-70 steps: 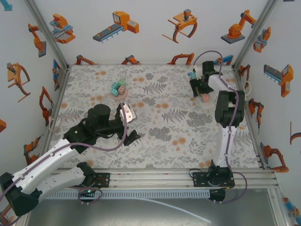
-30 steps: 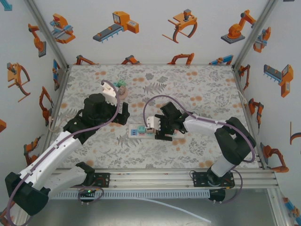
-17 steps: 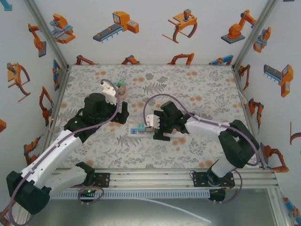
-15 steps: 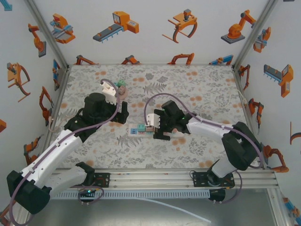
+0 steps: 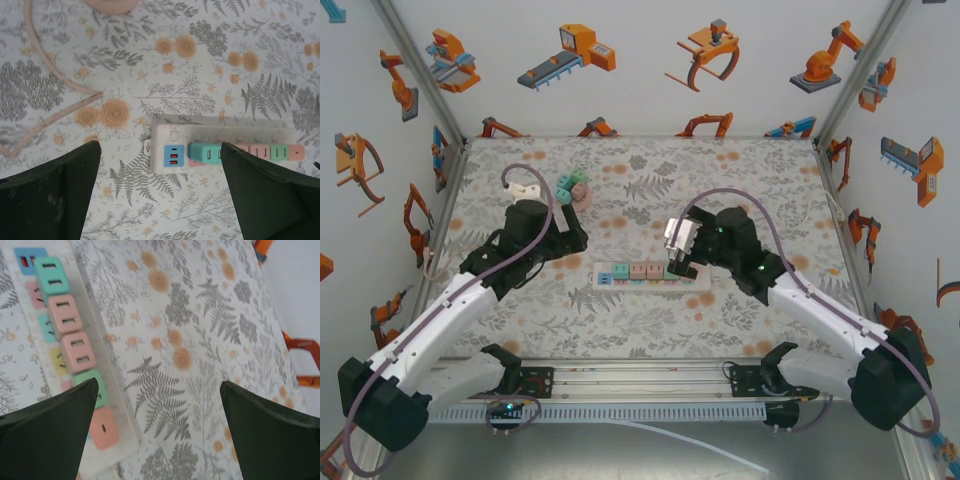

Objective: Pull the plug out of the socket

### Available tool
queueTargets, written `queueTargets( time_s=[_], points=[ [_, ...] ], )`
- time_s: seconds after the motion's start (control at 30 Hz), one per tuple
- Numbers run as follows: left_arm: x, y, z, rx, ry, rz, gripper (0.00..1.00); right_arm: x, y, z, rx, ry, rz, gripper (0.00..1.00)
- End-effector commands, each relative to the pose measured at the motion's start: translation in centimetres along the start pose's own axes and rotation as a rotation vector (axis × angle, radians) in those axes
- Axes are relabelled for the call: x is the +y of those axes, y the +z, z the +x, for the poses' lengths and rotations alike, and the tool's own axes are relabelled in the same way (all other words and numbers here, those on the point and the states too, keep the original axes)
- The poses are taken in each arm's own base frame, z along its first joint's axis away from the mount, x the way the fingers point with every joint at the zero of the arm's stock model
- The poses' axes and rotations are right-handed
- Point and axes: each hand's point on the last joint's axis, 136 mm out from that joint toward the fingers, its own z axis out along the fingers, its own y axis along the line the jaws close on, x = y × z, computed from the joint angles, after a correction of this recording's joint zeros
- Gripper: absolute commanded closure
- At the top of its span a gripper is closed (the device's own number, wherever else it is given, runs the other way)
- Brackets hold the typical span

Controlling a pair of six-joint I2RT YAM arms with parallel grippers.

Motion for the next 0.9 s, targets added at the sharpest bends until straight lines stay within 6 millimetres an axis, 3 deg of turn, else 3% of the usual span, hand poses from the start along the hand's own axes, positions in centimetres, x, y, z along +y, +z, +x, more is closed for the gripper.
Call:
queueTargets(
  time_s=[0.0,0.17,0.3,0.53,0.67,0.87],
  points=[
    [2.3,1.3,2.6,0.083,-0.15,-0.1,0.03,0.4,-1.2,1.4,0.003,0.072,-0.023,0.04],
    [0.5,2.6,4.9,0.195,-0.129,-0.009,0.02,3.0,-1.0,5.8,0.129,0.115,-0.146,0.06],
    [1.1,3.4,6.4,0.247,-0.118,-0.036,0.03,5.3,0.2,7.3,0.171,0.155,-0.282,0.09],
    [0.4,5.5,9.3,0.374,-0.067,-0.004,0.15,5.4,2.1,8.5,0.184,0.128,-0.317,0.26],
    [-0.2,6.6,10.9,0.431,-0.063,0.032,0.27,5.4,2.5,9.1,0.199,0.108,-0.315,0.38],
    [0.5,7.7,12.5,0.479,-0.065,-0.006,0.38,5.4,2.6,9.0,0.199,0.09,-0.336,0.45]
  ],
)
